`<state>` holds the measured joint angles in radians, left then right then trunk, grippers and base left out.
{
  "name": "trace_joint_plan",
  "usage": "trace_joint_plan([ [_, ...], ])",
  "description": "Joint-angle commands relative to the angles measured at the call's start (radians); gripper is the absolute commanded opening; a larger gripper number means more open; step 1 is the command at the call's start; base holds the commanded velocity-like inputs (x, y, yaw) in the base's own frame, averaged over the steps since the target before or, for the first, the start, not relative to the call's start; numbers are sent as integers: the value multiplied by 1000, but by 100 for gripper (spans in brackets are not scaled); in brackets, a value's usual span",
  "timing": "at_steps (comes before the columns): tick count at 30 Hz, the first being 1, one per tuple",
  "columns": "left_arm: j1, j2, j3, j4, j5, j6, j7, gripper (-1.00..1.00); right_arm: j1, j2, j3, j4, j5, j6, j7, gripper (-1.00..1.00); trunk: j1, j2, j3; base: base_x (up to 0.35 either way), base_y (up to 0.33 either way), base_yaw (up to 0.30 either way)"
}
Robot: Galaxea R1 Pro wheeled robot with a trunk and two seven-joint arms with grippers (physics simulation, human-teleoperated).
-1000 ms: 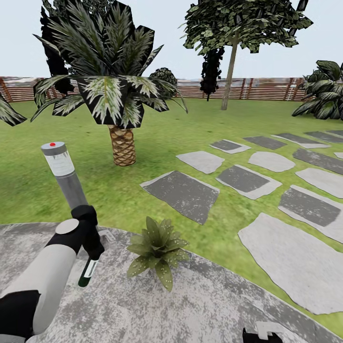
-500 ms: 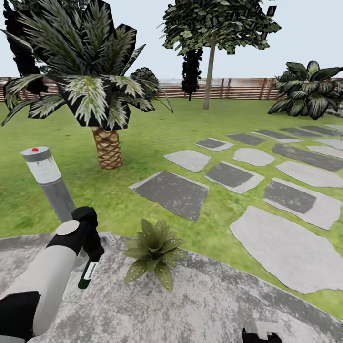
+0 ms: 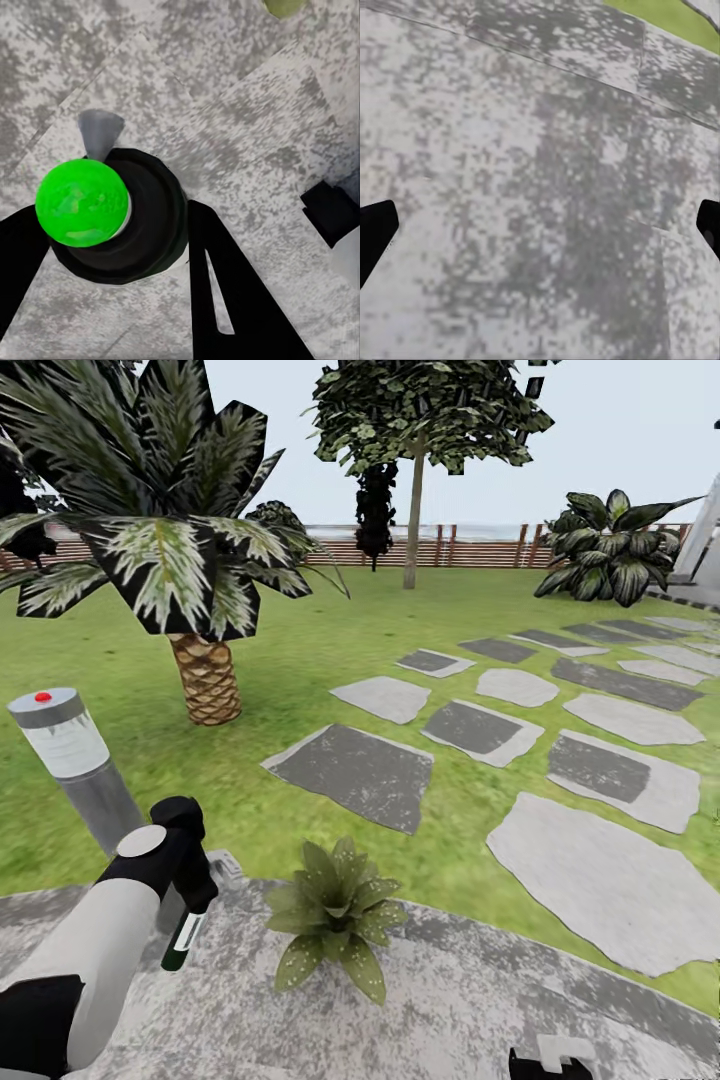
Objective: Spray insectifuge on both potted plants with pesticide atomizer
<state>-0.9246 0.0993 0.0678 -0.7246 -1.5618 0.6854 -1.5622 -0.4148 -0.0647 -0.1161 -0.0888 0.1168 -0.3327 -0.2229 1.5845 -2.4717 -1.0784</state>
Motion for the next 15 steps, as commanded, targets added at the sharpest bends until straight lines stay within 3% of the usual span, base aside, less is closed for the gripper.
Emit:
trace_joint_plan([
  [1, 0, 0, 2, -1, -7, 10, -9, -100, -1, 0, -8, 1, 10, -3, -3, 100, 0, 0, -1, 103, 93, -253],
  [10, 16, 15, 2, -1, -2, 0, -9, -100, -1, 0, -8, 3, 10, -3, -3, 100, 0, 0, -1, 13, 13, -261],
  [15, 17, 15, 2, -1, -2, -21, -9, -100, -1, 0, -8, 3, 10, -3, -3, 100, 0, 0, -1, -218, 54, -261],
])
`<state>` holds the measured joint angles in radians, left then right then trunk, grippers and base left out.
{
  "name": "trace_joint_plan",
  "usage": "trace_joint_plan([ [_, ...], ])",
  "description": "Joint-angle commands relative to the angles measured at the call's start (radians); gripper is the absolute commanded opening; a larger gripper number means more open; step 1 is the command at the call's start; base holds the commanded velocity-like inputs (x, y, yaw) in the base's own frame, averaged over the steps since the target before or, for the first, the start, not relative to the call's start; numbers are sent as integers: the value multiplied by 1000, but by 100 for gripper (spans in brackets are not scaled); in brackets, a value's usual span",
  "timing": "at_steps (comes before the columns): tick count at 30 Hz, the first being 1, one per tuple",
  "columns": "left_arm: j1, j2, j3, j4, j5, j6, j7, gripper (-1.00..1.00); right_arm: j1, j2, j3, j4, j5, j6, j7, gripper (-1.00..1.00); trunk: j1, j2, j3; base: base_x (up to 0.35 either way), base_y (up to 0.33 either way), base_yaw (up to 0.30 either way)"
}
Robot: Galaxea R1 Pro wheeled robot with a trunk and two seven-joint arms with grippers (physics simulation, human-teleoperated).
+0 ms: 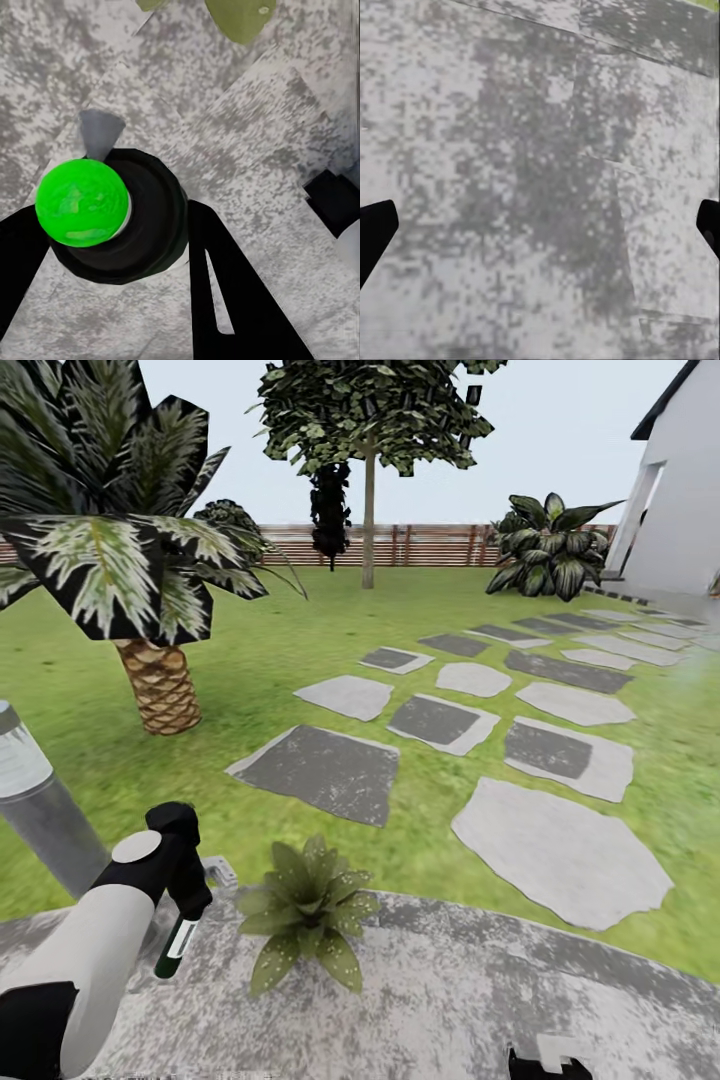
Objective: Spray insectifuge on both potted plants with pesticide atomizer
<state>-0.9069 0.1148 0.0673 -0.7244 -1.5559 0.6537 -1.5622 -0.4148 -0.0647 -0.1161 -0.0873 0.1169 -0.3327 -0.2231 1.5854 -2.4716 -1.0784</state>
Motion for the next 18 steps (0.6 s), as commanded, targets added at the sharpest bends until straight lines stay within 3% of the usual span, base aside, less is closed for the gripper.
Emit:
trace_joint_plan([
  [1, 0, -1, 2, -2, -7, 9, -9, -100, -1, 0, -8, 1, 10, -3, -2, 100, -1, 0, -1, -302, 92, -243],
  [4, -1, -1, 1, -6, -8, 1, -9, -100, -1, 1, -8, 1, 10, -3, -3, 100, -1, 0, -1, -230, 69, -123],
  [5, -2, 0, 2, -7, -14, -60, -9, -100, -1, 2, -8, 1, 10, -3, -3, 100, -1, 0, -1, -24, 7, -11],
  [8, -3, 0, 4, -9, -14, -120, -9, -100, -1, 1, -8, 1, 11, -3, -4, 100, -1, 0, -1, -10, 3, -4],
  [18, -2, -11, 2, 1, -9, -137, -9, -100, -1, -3, -7, 3, 14, -5, -2, 100, -1, 0, -1, 0, 0, 0],
])
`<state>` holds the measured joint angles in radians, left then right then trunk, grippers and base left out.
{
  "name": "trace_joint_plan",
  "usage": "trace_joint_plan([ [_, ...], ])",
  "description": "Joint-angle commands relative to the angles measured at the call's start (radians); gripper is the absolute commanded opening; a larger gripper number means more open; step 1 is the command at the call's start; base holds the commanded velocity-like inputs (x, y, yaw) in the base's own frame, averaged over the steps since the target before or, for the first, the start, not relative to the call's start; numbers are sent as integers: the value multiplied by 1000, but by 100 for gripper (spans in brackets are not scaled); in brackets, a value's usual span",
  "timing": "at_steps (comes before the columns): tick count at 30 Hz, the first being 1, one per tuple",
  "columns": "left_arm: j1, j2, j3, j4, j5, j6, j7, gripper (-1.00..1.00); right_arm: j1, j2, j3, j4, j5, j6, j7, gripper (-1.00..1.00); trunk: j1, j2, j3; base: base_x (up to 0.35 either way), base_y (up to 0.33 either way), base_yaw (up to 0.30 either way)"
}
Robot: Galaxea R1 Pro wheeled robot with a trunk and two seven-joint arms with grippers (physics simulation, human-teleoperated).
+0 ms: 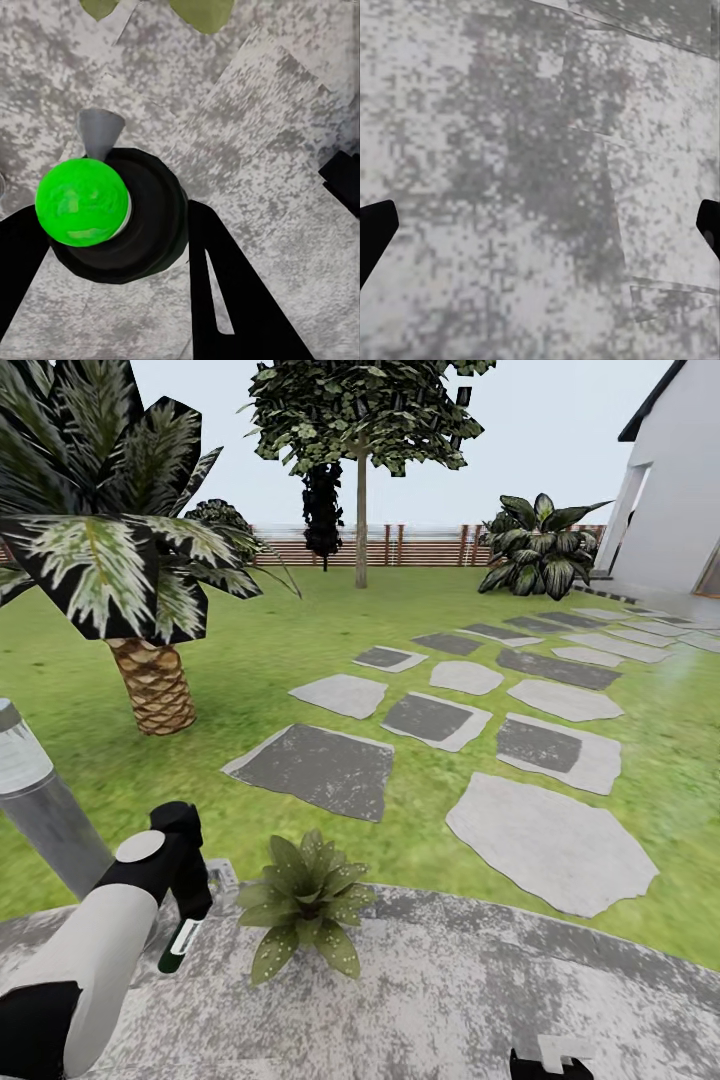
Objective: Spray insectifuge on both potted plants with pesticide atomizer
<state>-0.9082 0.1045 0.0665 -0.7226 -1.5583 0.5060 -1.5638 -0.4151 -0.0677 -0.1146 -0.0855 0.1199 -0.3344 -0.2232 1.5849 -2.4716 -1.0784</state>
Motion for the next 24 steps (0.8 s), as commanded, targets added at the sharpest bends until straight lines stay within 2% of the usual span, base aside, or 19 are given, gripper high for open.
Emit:
trace_joint_plan([
  [1, 0, -2, 4, 0, -6, 9, -7, -100, -1, 0, -8, 1, 11, -3, -2, 100, 0, 0, -1, 0, 0, 0],
  [5, 9, 7, 6, 1, -4, -42, -7, -100, -1, 0, -8, 1, 12, -3, -2, 100, 0, 0, -1, 0, 0, 0],
  [8, 92, 9, 10, -10, -5, -66, -7, -100, -1, 0, -8, 1, 11, -2, -2, 100, 0, 0, -1, 0, 0, 0],
  [10, 106, 9, 14, -12, -2, -65, -7, -100, -1, 0, -8, 1, 11, -2, -2, 100, 0, 0, -1, 0, 0, 0],
  [15, 112, 10, 18, -15, 0, -60, -7, -100, -1, 0, -8, 0, 11, -3, -2, 100, 0, 0, -1, 0, 0, -13],
  [18, 107, 11, 18, -15, 0, -56, -7, -100, -1, 0, -8, 0, 11, -2, -2, 100, 0, 0, -1, -11, 22, -198],
  [24, 100, 4, 15, -15, -6, -50, -7, -100, -1, 0, -8, 0, 11, -2, -2, 100, 0, 0, -1, -15, 257, -256],
])
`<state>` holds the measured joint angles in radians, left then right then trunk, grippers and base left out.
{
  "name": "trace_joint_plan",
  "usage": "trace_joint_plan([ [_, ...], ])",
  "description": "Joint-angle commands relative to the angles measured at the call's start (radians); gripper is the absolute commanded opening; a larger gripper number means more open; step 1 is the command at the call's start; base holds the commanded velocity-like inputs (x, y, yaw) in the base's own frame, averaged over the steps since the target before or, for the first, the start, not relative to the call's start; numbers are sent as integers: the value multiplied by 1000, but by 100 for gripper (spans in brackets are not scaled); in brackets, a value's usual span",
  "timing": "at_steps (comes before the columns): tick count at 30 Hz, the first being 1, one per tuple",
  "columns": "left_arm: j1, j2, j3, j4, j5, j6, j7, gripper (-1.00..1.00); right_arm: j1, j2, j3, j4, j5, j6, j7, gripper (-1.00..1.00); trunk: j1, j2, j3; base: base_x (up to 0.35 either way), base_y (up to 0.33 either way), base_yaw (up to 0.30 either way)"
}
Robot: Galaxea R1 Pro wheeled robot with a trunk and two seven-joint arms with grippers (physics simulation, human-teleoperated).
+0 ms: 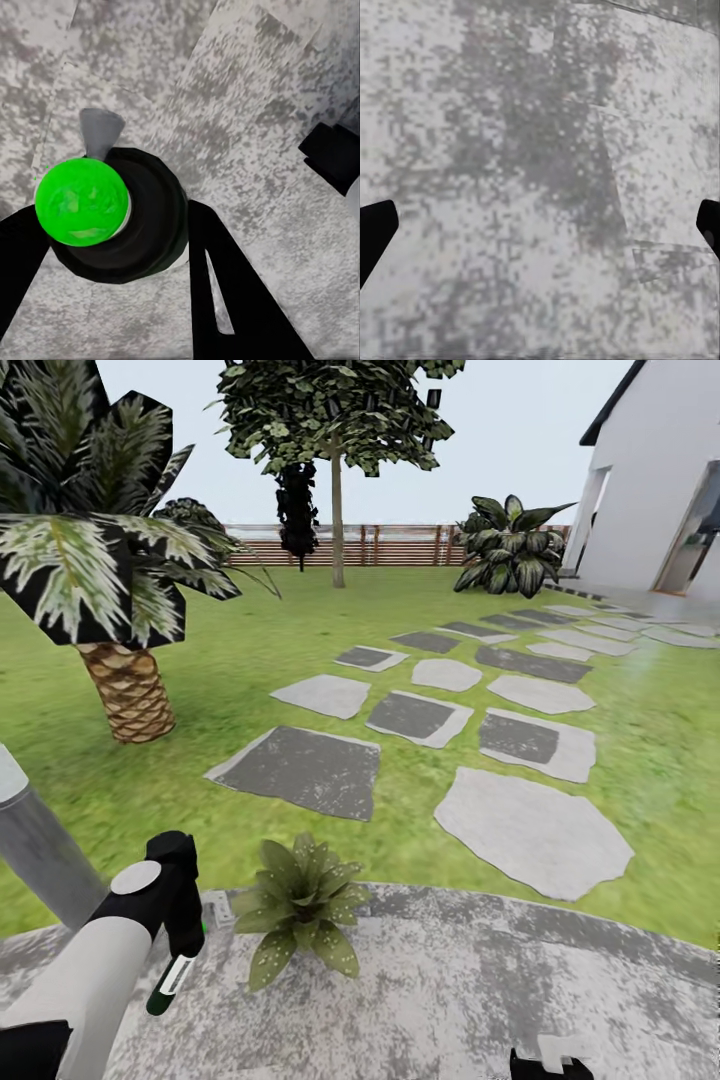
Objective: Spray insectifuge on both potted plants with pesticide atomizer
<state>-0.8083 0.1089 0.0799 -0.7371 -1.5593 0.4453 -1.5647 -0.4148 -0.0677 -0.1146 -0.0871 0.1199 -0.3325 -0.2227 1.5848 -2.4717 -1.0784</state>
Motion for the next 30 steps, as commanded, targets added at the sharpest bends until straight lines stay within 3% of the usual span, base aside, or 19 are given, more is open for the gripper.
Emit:
trace_joint_plan([
  [1, 0, -1, 3, -1, -6, 11, -6, -100, -1, 0, -8, 2, 10, -3, -3, 100, 0, 0, -1, 37, 315, -261],
  [8, 0, 4, 1, -1, -9, 12, -6, -100, -1, 0, -8, 1, 10, -4, -3, 100, 0, 0, -1, -124, 301, -247],
  [16, 1, 4, 1, -1, -10, 12, -6, -100, -1, -1, -8, 1, 10, -5, -3, 100, 0, 0, -1, -142, 163, -24],
  [25, 1, 5, 4, -1, -9, 39, -6, -100, -1, -8, -8, 1, 10, -5, -3, 100, 0, 0, -1, 96, 139, -12],
  [30, 2, 6, 4, -1, -10, 39, -6, -100, -1, -7, -8, 1, 10, -5, -3, 100, 0, 0, -1, 90, 82, -254],
])
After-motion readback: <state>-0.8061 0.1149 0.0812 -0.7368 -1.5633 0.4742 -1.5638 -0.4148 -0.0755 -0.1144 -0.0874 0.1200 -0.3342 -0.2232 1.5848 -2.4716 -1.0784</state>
